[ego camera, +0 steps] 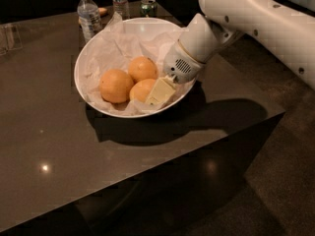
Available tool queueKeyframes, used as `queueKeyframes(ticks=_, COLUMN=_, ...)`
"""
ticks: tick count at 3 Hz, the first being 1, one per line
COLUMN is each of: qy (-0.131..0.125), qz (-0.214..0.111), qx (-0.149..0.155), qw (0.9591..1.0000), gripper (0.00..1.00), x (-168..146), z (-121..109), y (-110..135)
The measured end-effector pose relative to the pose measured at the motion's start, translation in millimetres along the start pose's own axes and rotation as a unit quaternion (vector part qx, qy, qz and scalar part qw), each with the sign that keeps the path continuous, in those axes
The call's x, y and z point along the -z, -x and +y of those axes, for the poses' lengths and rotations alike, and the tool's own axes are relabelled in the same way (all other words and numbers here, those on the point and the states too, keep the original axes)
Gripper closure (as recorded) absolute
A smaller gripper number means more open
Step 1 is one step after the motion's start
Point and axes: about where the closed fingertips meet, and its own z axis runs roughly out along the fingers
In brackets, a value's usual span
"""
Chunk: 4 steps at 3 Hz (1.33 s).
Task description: Pick orange from white bowl
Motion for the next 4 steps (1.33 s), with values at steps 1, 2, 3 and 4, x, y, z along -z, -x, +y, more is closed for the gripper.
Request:
queueKeyframes(ticks=1, qy=-0.024, qz=-0.027, qx=0.004, qw=0.9993, gripper=0.97, x=13.3, z=4.0, y=-1.7)
queueKeyframes(ticks=2, qy=-0.069, qz=-0.059, qx=0.029, qw=0.9955, gripper=1.0, x=43.7, z=16.0, y=3.4)
queueKeyframes(ticks=3, qy=-0.115, qz=-0.088, qx=0.063, qw=0.9874, gripper=1.0, x=81.0, z=33.3, y=12.2)
queueKeyframes(ticks=4, qy=-0.15, qz=-0.121, qx=0.091, qw=0.9771, gripper=1.0, x=114.1, z=50.0, y=17.0)
